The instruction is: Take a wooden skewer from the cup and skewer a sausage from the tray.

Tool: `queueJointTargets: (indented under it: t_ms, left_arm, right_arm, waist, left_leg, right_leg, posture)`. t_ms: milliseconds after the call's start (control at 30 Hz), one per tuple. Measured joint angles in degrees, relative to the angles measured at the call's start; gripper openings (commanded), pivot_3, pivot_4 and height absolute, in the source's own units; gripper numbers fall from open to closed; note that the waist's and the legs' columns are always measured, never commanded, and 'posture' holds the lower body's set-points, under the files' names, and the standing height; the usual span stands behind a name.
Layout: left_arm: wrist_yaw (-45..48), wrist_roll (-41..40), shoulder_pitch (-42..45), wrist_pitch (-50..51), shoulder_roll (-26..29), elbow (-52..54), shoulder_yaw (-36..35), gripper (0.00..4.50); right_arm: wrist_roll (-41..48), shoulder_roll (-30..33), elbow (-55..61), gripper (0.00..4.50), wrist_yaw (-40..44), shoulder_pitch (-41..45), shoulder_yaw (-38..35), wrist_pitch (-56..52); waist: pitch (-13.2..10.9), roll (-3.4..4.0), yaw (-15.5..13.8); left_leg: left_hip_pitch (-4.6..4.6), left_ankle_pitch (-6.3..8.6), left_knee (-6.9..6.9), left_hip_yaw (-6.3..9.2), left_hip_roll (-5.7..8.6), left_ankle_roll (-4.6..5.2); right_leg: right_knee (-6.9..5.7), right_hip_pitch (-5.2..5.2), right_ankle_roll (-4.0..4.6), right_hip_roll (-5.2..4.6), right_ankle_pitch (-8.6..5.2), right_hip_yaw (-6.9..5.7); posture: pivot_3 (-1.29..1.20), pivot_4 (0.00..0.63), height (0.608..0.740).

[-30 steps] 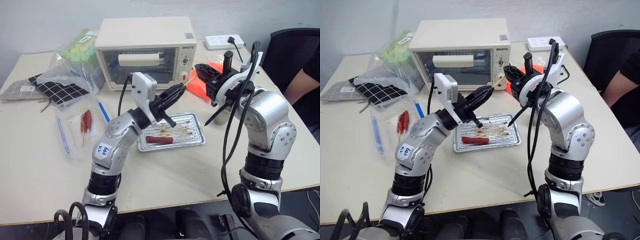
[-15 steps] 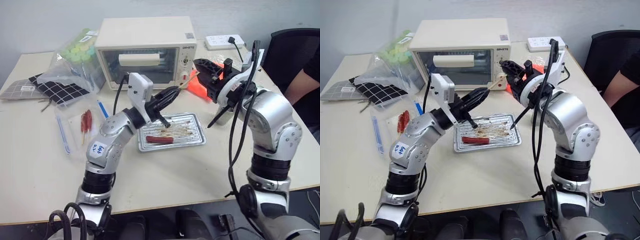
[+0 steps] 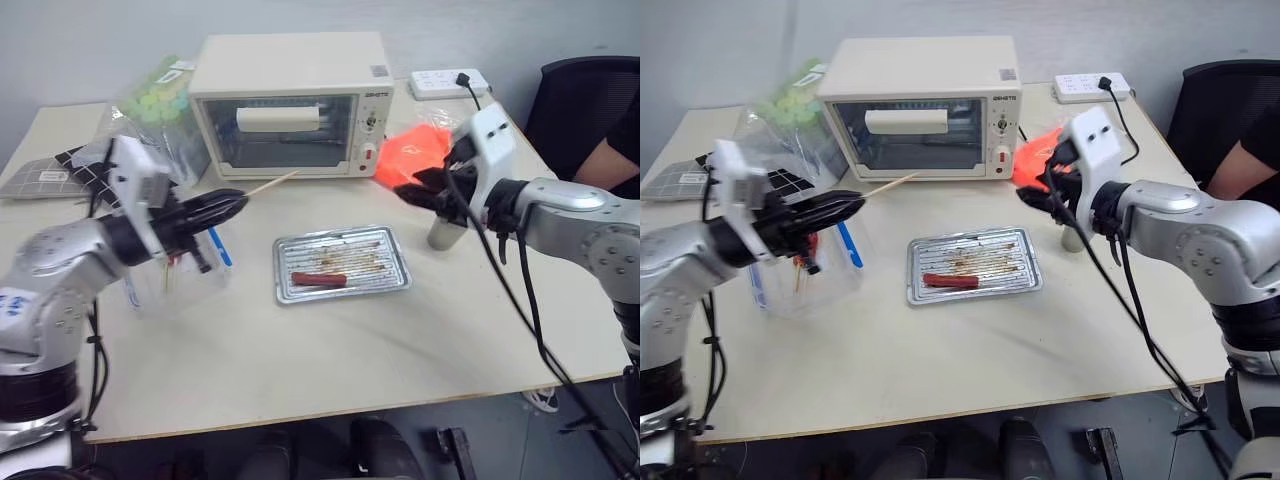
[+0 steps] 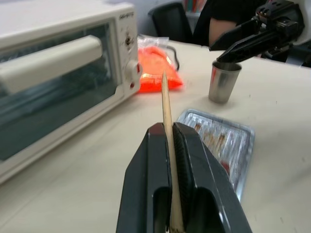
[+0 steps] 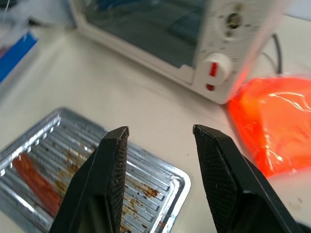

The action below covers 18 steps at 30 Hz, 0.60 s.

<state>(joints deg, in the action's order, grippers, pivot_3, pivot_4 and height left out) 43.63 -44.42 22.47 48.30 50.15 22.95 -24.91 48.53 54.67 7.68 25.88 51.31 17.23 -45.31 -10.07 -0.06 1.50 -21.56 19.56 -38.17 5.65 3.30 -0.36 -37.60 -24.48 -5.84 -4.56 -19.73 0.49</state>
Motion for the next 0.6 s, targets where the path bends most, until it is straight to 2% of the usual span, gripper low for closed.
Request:
queueJointTargets:
  t_ms: [133,333,600]
  left_arm:
    - [4.9,-4.0,-7.6,3.0,4.9,3.9,-4.7,0.00]
    - [7.0,-7.2,-14.0,4.1,6.9,9.8,-7.3,0.00]
    - [6.8,-7.3,-16.8,3.9,7.7,10.6,-10.6,0.00]
  right_arm:
    - [-7.5,-4.3,-3.6,3.42,11.4,2.8,3.3,2.6]
    - [-16.6,-8.4,-3.8,3.42,28.0,3.5,11.4,5.5]
    - [-24.8,-17.8,-10.2,3.42,32.5,4.0,11.8,6.1]
  waist:
    - [0.0,-0.05,-0.1]
    - [0.0,-0.05,0.0]
    - [0.0,-0.05,0.1]
  left_leg:
    - [0.00,0.01,-0.01,0.09,-0.01,-0.03]
    - [0.00,0.02,0.00,0.10,0.00,-0.04]
    - [0.02,0.02,-0.01,0.11,-0.01,-0.07]
  right_leg:
    - [0.10,0.03,0.01,-0.01,0.00,-0.04]
    - [0.08,0.02,0.01,-0.02,0.01,-0.04]
    - [-0.02,-0.02,0.03,0.00,0.01,-0.06]
  posture:
    - [0.00,0.150,0.740]
    - [0.00,0.150,0.740]
    - [0.00,0.150,0.740]
